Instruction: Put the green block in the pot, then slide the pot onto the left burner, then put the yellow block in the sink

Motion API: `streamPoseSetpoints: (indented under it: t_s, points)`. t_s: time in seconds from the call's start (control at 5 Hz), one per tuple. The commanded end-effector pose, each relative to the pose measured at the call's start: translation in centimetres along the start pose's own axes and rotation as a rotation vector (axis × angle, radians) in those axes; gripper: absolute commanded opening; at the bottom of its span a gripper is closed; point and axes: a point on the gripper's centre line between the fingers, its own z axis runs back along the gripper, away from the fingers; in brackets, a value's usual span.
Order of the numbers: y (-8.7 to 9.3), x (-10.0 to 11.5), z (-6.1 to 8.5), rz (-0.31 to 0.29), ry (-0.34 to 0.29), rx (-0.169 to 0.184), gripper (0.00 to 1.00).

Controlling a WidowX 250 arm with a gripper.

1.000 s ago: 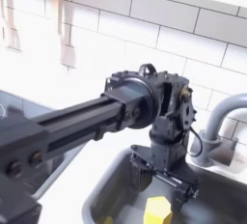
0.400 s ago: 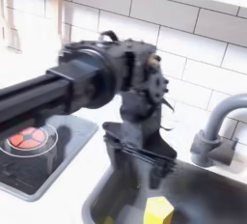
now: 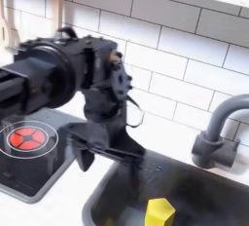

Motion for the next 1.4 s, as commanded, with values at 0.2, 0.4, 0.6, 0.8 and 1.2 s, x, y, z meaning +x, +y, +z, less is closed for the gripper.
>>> streamPoseSetpoints:
  t_s: [0.2,0.4,0.6,0.8,1.2]
  points:
    - [4.8,-2.1,0.0,0.125,0.041,0.008,1.0]
    - [4.9,-2.1,0.1,0.121,0.037,0.007,1.0]
    - [4.9,-2.1,0.0,0.12,0.04,0.005,1.0]
    - [5.2,-2.5,0.3,0.183,-0.021,-0.012,1.0]
    - [8.4,-2.8,0.9,0.28,-0.085,0.0,1.0]
